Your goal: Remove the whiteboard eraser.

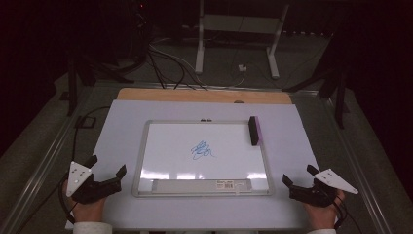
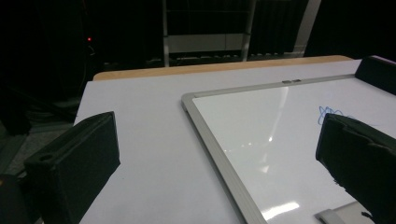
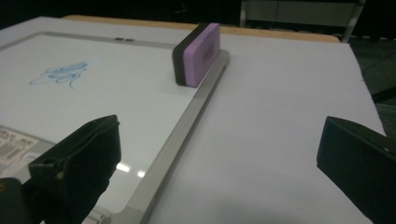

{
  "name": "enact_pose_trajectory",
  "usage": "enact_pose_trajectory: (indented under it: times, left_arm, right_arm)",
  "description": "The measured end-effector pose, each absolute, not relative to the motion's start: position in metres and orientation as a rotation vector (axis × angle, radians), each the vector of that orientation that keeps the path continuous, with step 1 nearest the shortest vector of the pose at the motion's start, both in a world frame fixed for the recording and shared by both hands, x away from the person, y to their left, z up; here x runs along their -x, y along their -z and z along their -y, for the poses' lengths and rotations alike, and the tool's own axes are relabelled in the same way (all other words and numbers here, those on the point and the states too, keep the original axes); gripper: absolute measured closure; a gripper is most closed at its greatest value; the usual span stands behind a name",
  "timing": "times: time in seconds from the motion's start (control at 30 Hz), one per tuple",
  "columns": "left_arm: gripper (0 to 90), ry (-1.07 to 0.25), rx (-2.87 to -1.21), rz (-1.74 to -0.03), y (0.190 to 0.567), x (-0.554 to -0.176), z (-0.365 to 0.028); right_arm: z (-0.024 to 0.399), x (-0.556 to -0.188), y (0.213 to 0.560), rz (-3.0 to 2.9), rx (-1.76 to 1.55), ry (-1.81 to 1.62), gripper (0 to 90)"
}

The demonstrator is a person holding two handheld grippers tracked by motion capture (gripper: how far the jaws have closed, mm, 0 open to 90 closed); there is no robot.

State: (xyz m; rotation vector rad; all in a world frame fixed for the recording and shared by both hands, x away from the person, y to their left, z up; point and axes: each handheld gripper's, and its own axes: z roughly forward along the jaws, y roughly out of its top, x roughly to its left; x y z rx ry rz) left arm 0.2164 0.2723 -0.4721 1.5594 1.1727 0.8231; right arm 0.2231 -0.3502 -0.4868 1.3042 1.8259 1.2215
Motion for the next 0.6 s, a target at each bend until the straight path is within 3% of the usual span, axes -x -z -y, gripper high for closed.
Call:
enact_pose_trajectory:
  times: [0.43, 0.6]
  left_arm:
    - [0.5, -0.844, -1.567, -1.148, 0.48, -0.217, -0.273]
    - [0.5, -0.85, -1.536, -1.227, 0.479, -0.215, -0.279]
  right_arm:
    - [0.349, -0.22, 0.475, -1.762, -1.286, -1.244, 0.3]
    - [0.346, -0.225, 0.467, -1.758, -1.294, -1.229, 0.3]
